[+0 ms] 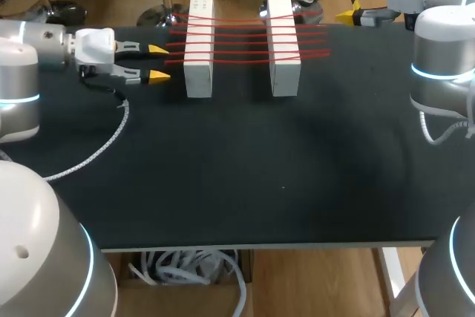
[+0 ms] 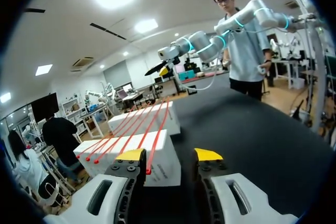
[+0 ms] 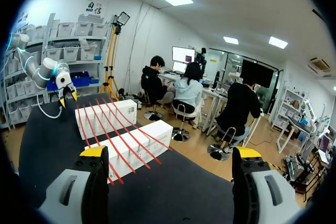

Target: Grab the tape and strap the tape.

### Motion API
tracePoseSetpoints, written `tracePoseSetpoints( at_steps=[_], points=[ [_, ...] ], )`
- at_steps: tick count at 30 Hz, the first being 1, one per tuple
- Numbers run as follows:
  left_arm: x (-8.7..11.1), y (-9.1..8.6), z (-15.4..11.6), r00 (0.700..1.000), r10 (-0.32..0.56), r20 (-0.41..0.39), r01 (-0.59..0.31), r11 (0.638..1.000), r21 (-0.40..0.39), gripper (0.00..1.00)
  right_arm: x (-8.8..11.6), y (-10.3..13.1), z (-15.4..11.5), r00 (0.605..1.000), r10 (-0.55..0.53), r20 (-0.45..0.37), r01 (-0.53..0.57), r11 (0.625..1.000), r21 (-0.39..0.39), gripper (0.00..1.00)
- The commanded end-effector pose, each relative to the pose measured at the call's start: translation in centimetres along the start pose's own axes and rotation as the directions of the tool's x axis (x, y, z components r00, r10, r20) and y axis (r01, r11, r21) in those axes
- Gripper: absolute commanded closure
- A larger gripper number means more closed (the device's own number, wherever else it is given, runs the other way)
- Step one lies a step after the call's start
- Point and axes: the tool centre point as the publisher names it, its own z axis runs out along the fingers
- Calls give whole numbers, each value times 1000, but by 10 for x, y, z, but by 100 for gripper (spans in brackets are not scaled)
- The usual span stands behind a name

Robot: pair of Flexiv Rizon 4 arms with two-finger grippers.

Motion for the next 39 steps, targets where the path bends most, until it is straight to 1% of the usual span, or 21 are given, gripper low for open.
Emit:
tracePoseSetpoints(
  at_steps=[1, 13, 22, 31, 37, 39],
  points=[
    [-5, 11, -3, 1000, 0, -14, 1, 1000, 16, 62, 0, 0, 0, 1000, 0, 0, 0, 1000, 0, 0],
    [-17, 23, -10, 1000, 5, -29, -4, 999, 32, 62, 0, 0, 0, 1000, 0, 0, 0, 1000, 0, 0],
    [-27, 30, -5, 999, 12, -53, -9, 999, 54, 65, 0, 0, 0, 1000, 0, 0, 0, 1000, 0, 0],
    [-29, 33, 4, 999, 20, -50, -16, 997, 71, 68, 0, 0, 0, 1000, 0, 0, 0, 1000, 0, 0],
    [-29, 34, 8, 998, 24, -53, -20, 997, 78, 73, 0, 0, 0, 1000, 0, 0, 0, 1000, 0, 0],
    [-29, 33, 8, 998, 24, -54, -20, 997, 79, 73, 0, 0, 0, 1000, 0, 0, 0, 1000, 0, 0]
  ],
)
